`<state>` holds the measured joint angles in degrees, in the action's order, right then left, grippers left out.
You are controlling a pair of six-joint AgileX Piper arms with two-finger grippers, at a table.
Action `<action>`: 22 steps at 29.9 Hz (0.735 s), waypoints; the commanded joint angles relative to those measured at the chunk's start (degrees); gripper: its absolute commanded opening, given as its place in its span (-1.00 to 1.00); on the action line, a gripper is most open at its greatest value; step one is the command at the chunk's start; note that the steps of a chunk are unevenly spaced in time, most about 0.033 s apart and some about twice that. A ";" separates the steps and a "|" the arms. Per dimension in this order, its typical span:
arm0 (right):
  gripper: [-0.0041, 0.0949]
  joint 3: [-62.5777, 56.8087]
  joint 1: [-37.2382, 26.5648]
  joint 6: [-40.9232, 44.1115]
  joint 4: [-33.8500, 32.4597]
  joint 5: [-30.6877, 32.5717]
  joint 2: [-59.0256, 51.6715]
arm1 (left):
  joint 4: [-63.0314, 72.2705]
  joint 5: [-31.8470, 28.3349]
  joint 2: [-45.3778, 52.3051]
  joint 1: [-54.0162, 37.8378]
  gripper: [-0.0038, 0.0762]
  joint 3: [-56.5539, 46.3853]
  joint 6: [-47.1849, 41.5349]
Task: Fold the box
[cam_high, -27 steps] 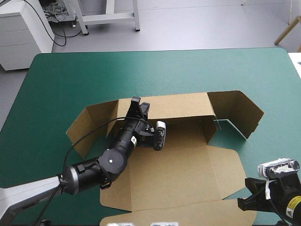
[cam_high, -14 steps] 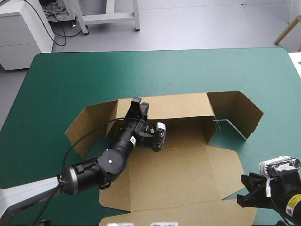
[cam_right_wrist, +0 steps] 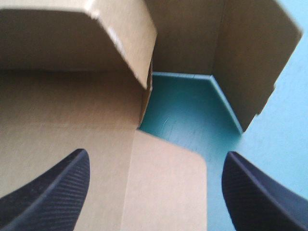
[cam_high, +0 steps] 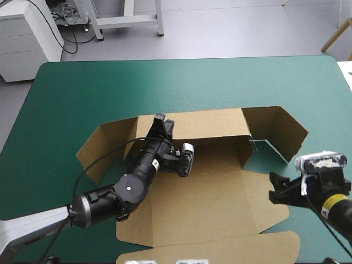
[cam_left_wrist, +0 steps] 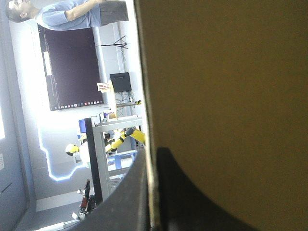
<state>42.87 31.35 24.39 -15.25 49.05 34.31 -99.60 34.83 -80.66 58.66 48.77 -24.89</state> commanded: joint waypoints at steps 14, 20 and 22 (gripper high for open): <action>0.51 36.23 -6.32 -5.05 -15.82 3.98 32.21 | -4.39 2.19 1.78 0.21 -0.93 0.86 0.53; 0.51 45.54 -18.86 -20.35 4.55 3.85 41.77 | -4.39 2.74 1.78 0.21 -0.93 0.86 0.53; 0.51 48.93 -22.28 -23.98 10.07 4.65 45.45 | -4.39 2.74 1.78 0.21 -0.93 0.86 0.96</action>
<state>86.19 13.12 6.47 -12.15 55.73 77.62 -99.60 35.00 -80.66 58.66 48.77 -24.76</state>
